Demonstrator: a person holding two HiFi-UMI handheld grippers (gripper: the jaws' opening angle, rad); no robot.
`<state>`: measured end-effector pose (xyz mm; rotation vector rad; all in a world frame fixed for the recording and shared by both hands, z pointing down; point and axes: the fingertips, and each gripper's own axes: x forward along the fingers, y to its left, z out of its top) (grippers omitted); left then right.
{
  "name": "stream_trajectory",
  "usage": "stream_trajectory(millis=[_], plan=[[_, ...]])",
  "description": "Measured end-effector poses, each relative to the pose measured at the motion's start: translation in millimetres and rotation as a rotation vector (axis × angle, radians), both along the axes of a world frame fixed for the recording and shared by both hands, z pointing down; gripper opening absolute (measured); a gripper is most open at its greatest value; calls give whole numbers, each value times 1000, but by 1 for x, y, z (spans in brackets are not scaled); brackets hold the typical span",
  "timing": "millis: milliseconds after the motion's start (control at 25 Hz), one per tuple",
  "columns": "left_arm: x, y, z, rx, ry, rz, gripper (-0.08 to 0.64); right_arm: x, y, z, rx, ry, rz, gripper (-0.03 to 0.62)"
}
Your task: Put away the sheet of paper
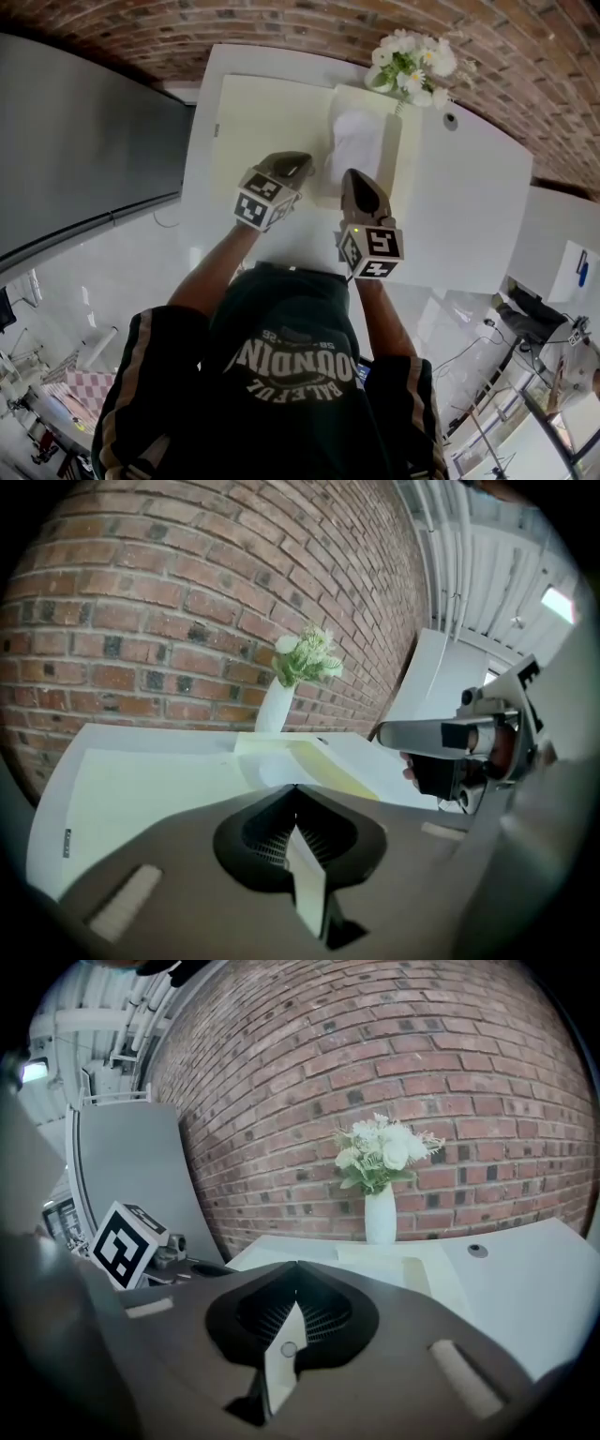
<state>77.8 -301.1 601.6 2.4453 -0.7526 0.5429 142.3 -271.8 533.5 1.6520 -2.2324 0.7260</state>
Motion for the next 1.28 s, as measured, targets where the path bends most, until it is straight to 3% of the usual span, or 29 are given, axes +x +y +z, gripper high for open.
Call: stream_trajectory(millis=[600,1280], plan=[[-32,12,-65,157,11,-22,11,-12,-4,-39,100,31,-44,-2],[-33,17,-71,166,13,-21,11,-16,0,-46,113,43,-56,-2]])
